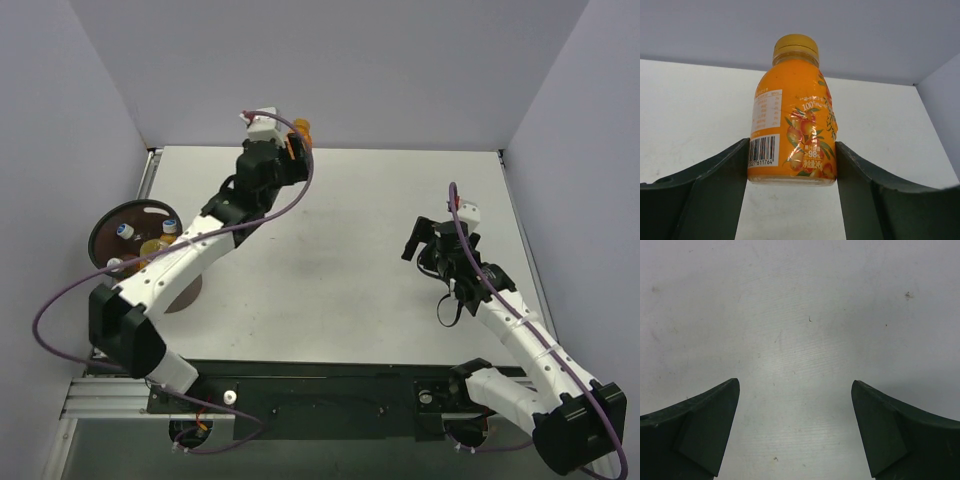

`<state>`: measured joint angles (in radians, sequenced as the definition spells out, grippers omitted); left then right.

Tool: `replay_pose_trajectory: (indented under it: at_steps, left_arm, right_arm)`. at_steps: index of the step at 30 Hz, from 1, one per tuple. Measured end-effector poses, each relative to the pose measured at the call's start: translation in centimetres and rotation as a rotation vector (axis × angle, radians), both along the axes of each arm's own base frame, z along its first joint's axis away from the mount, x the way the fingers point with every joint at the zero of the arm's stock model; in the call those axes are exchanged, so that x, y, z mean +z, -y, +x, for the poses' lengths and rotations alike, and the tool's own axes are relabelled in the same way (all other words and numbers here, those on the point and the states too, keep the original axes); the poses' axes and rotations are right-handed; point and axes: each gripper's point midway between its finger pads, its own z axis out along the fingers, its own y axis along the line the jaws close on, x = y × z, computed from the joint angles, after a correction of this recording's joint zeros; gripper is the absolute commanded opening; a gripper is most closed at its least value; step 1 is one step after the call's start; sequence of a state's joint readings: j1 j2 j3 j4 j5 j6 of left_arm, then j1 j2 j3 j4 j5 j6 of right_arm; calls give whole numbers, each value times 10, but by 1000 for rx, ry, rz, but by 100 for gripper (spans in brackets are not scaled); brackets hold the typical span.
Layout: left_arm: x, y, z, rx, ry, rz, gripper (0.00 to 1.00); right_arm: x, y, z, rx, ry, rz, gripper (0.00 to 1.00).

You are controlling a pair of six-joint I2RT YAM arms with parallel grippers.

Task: Put the plastic bottles in the bin

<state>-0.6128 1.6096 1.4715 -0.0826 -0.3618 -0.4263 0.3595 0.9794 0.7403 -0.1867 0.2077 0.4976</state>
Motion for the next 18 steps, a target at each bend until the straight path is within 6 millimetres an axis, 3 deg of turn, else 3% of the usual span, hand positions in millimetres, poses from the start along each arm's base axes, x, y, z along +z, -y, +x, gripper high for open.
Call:
replay_pose_trajectory:
  at_steps: [4, 10, 13, 18]
  left_arm:
    - [48, -56, -41, 67, 100, -11, 34]
    - [78, -180, -89, 325, 140, -7, 35]
    - [83, -213, -116, 410, 136, 39, 35]
    - [80, -249, -148, 509, 82, 106, 35]
  right_arm:
    - [1, 1, -2, -2, 13, 7, 88]
    - [-4, -1, -3, 2, 2, 15, 88]
    - [-6, -4, 0, 8, 2, 21, 88]
    - [-8, -6, 4, 9, 2, 22, 88]
